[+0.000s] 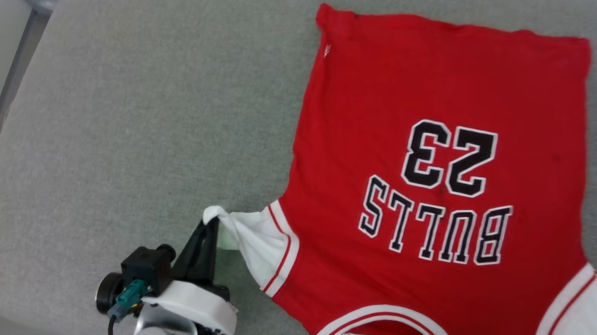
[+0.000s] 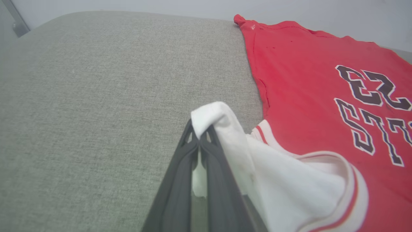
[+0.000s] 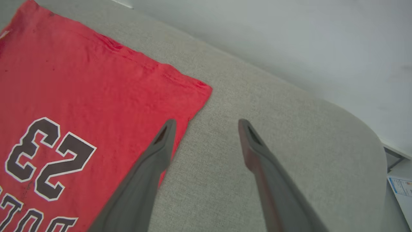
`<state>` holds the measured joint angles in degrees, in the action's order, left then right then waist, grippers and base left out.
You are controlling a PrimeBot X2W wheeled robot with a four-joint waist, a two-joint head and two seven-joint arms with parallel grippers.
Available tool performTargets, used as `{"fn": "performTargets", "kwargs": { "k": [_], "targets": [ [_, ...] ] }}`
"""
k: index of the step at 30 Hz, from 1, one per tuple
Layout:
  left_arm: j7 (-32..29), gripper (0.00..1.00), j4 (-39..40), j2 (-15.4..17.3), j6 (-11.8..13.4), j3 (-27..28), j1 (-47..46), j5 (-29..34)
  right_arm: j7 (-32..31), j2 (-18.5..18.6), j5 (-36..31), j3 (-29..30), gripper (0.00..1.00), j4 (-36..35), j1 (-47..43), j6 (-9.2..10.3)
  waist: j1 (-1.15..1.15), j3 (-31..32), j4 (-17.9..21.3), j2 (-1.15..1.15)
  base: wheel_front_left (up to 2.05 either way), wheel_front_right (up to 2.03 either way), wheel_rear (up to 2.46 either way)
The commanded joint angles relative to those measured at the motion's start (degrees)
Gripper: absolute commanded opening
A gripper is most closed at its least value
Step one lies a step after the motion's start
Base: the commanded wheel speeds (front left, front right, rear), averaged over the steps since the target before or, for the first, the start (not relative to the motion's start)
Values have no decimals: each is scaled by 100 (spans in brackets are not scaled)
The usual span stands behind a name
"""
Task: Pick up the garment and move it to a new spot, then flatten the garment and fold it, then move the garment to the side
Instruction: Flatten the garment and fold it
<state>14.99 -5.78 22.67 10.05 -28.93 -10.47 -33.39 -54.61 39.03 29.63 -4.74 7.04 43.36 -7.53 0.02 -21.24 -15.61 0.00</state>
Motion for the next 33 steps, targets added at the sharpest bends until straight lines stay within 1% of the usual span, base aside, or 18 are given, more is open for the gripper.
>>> {"fn": "performTargets", "kwargs": {
  "k": [1,5,8,12,16,20,22,23,24,25,29,33],
  "targets": [
    [26,0,12,-71,-61,46,-101,71,-173,59,5,-50,100,110,167,8,-2,-318,-285,0,0,0,0],
    [26,0,-14,-333,-214,137,-213,272,-757,61,-72,-191,100,569,618,7,-2,-621,-471,0,0,0,0],
    [26,0,-45,-511,-334,205,-291,424,-978,22,-195,-230,100,821,880,8,-2,-843,-582,0,0,0,0],
    [26,0,-75,-721,-483,299,-380,598,-1071,20,-395,-338,100,1104,1111,8,-2,-1117,-682,0,0,0,0],
    [25,0,-121,-912,-625,402,-470,776,-1112,3,-474,-454,100,1371,1072,7,-2,-1333,-757,0,0,0,0],
    [20,0,-168,-1038,-740,519,-503,917,-1265,37,-357,-660,100,1587,713,6,-2,-1406,-769,0,0,0,0],
    [20,0,-184,-1079,-771,597,-475,989,-1317,54,-246,-661,100,1645,623,6,-2,-1395,-742,0,0,0,0],
    [20,0,-191,-1091,-791,629,-445,1021,-1287,85,-244,-669,45,1626,616,6,-2,-1377,-721,0,0,0,0],
    [20,0,-193,-1103,-796,655,-415,1056,-1242,118,-249,-665,19,1598,622,6,-2,-1354,-703,0,0,0,0],
    [20,0,-202,-1116,-810,680,-392,1079,-1215,147,-233,-659,0,1589,633,6,-2,-1317,-683,0,0,0,0],
    [20,0,-243,-1123,-837,802,-271,1175,-876,151,-217,-559,0,1525,832,8,-2,-1121,-558,0,0,0,0],
    [20,0,-250,-1114,-846,901,-112,1220,-389,141,-148,-616,0,1416,909,8,-2,-813,-397,0,0,0,0]
  ]
}}
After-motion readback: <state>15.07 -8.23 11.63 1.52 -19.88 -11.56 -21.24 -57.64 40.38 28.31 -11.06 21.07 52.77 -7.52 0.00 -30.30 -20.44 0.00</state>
